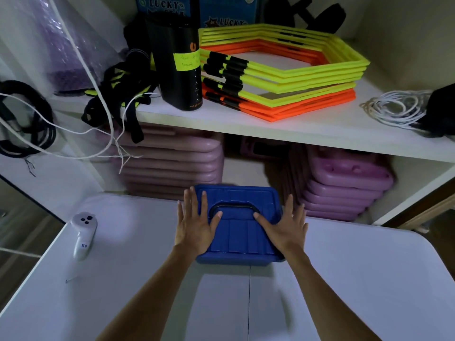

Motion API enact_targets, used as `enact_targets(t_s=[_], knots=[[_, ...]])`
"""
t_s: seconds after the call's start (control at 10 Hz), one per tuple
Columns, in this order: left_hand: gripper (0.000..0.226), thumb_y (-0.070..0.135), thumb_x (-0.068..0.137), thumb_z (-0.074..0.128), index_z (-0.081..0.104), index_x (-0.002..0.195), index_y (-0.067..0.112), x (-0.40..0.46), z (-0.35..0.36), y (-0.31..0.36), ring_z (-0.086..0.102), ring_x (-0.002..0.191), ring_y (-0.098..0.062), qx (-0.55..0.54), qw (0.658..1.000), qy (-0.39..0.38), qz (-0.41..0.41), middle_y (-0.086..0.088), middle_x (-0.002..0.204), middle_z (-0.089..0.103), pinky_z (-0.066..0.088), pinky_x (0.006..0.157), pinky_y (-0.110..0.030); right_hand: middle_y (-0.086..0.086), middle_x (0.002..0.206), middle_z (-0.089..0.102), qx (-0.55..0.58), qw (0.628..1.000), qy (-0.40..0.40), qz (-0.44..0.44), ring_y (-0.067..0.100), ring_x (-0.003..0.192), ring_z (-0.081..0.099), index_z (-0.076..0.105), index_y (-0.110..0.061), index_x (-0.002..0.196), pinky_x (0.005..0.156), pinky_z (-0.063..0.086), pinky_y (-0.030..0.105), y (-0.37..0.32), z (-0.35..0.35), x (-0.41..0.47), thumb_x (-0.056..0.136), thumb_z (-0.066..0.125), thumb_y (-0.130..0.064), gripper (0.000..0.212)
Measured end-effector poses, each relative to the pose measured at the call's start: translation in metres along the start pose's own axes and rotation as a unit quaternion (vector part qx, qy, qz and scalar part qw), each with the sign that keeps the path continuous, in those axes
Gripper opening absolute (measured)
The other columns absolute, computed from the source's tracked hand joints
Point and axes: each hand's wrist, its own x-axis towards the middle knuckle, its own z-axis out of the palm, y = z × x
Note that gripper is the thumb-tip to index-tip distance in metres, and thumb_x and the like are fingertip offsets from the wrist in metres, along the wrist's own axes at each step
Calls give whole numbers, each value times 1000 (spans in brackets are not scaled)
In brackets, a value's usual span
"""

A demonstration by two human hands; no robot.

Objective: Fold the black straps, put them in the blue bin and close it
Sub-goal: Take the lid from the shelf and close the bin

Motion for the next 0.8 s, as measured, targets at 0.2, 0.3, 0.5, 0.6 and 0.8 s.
enact_targets(t_s=[0.2,0.3,0.5,0.6,0.8], knots=[[84,65,85,-8,-9,151,13,0,0,-1,-20,146,-33,21,1000,-6,10,-20,158,-17,-3,121,-49,11,124,62,141,989,-5,41,32,107,61,42,-12,129,88,52,38,-14,-1,-6,77,75,-51,73],[85,65,84,-10,-10,151,14,-1,-1,0,-19,146,-33,16,1000,-12,8,-19,158,-18,-3,121,-48,18,131,55,41,998,53,-4,39,111,59,36,-7,135,86,50,41,-27,7,-11,86,67,-42,68],[86,66,82,-11,-12,150,14,0,-2,0,-19,146,-33,7,1000,-22,14,-18,158,-19,-2,121,-48,20,163,-7,-156,980,77,-95,36,150,5,-5,-23,156,120,16,49,-26,26,-20,101,28,-49,70],[85,66,82,-11,-13,150,14,1,-1,-1,-20,146,-33,10,1000,-22,13,-18,158,-20,-4,121,-48,10,161,-23,-229,962,59,-136,29,150,-17,-14,-31,154,119,-6,50,-20,27,-17,95,-1,-58,66],[78,64,88,-2,-15,150,18,3,-11,2,-24,145,-31,-8,999,-45,17,-14,157,-25,-7,120,-49,7,162,-22,-260,959,-25,-112,26,148,-24,-15,-31,154,120,-8,51,-23,25,-11,97,2,-60,66]])
